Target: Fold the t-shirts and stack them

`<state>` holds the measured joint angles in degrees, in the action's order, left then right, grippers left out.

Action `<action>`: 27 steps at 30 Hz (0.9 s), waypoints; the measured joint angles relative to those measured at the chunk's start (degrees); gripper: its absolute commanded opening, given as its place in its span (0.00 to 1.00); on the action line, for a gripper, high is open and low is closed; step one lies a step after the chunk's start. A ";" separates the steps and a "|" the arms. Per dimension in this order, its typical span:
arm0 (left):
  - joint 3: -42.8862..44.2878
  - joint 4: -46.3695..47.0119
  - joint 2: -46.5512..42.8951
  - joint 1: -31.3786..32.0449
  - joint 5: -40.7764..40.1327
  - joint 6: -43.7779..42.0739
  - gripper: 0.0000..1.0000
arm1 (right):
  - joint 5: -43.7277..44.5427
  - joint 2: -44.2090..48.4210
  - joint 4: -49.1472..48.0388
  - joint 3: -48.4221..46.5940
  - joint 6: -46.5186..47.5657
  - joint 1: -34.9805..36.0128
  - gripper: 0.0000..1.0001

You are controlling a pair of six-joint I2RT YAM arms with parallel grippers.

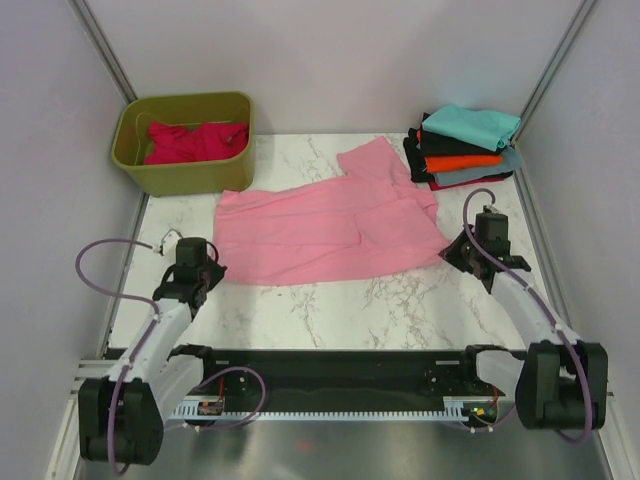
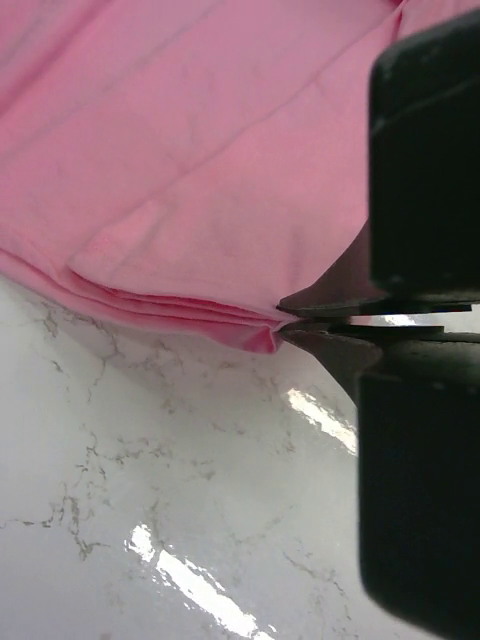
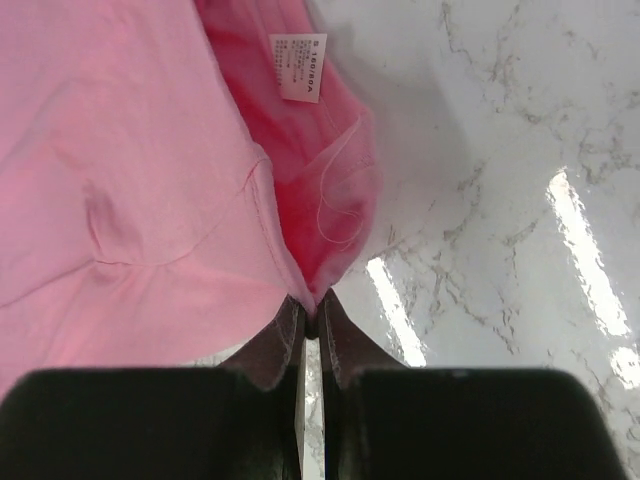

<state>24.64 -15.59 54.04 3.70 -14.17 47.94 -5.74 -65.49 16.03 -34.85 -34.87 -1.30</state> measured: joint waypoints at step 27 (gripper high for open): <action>12.87 -36.35 -29.81 -1.01 13.73 3.19 0.52 | 4.52 37.48 32.09 1.27 -9.77 -0.46 0.73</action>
<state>37.52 -51.94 24.23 2.70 -0.45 51.13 -1.21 -28.01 48.12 -33.58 -44.64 -1.76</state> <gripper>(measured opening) 0.357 0.232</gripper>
